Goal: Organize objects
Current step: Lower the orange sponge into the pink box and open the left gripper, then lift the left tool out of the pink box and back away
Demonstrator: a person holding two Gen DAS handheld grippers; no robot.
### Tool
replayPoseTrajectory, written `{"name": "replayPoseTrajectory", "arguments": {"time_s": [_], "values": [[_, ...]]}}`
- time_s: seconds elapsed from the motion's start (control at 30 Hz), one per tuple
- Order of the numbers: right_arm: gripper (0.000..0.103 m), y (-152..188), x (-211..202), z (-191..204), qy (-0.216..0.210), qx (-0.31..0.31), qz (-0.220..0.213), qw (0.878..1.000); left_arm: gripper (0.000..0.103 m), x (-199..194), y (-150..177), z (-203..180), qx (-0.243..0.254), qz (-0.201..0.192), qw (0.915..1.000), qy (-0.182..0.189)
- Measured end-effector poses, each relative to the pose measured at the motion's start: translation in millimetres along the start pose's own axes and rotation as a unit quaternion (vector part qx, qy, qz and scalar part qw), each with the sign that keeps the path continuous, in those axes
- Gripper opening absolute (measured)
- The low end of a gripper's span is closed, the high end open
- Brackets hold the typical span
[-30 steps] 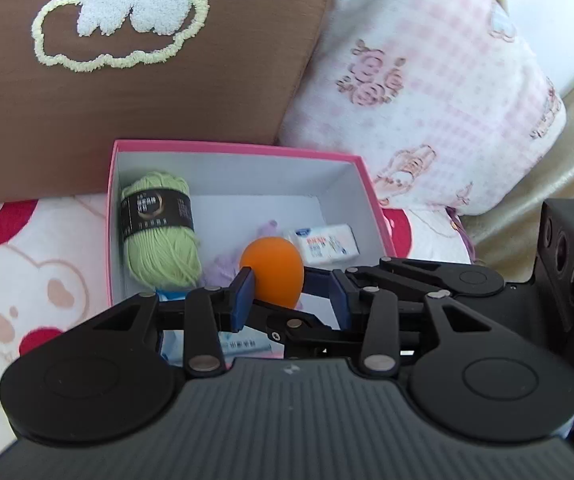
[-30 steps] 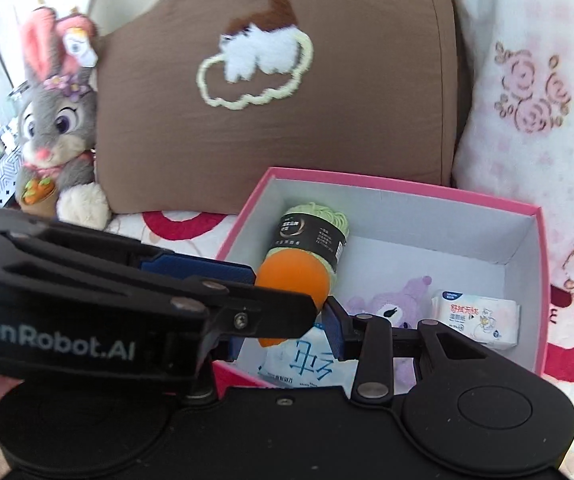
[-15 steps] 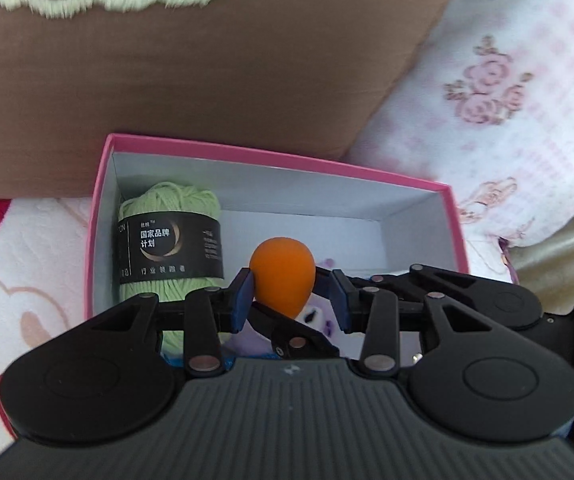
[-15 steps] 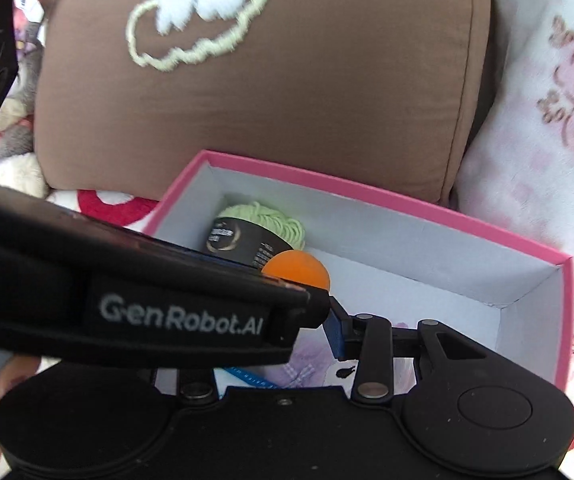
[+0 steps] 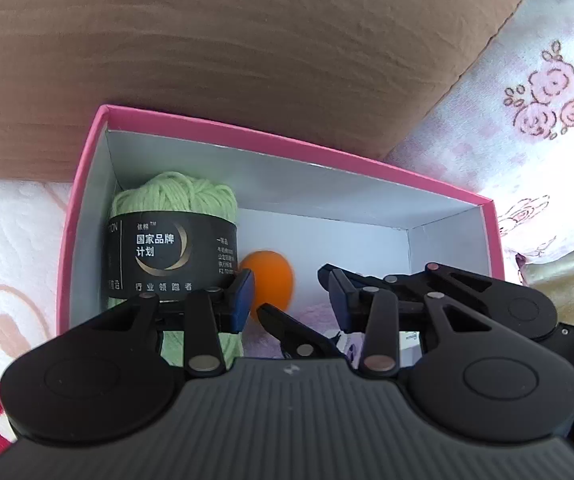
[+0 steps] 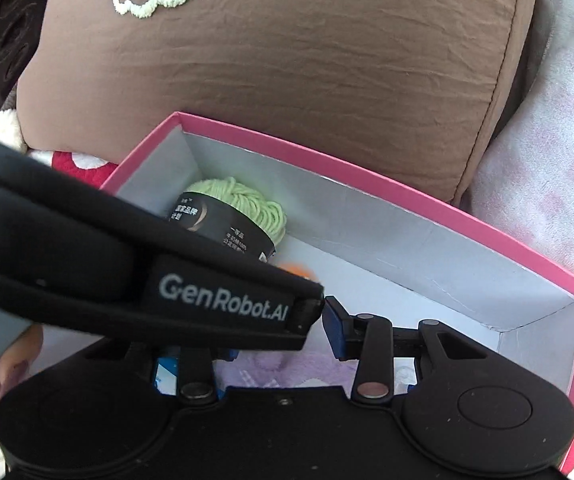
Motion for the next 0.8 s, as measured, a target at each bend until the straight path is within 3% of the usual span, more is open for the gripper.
{"name": "replayPoseTrajectory", "arguments": {"time_s": [0.17, 0.4, 0.8], "values": [[0.045, 8.6, -8.4, 0.7, 0.022, -0.017, -0.009, 1.0, 0.039, -12.1, 3.1, -6.5, 0.017, -0.011, 0.9997, -0.015], [0.046, 27.8, -45.5, 4.3, -0.005, -0.003, -0.037, 0.999, 0.039, -39.7, 11.2, -25.4, 0.063, -0.017, 0.9971, -0.039], [0.049, 58.3, -107.1, 7.3, -0.044, 0.045, -0.081, 0.995, 0.041, -91.4, 38.4, -41.6, 0.091, -0.038, 0.9935, -0.057]]}}
Point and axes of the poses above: each gripper's, at about its wrist camera, not at the fingertips, and x roughly the way its jaws point, z to its left, y to its underside, the point moved 3 cm from there along x, roughly the way its jaws point, and after that the axes turned 5 degrees about x, right-handed, at the moved point
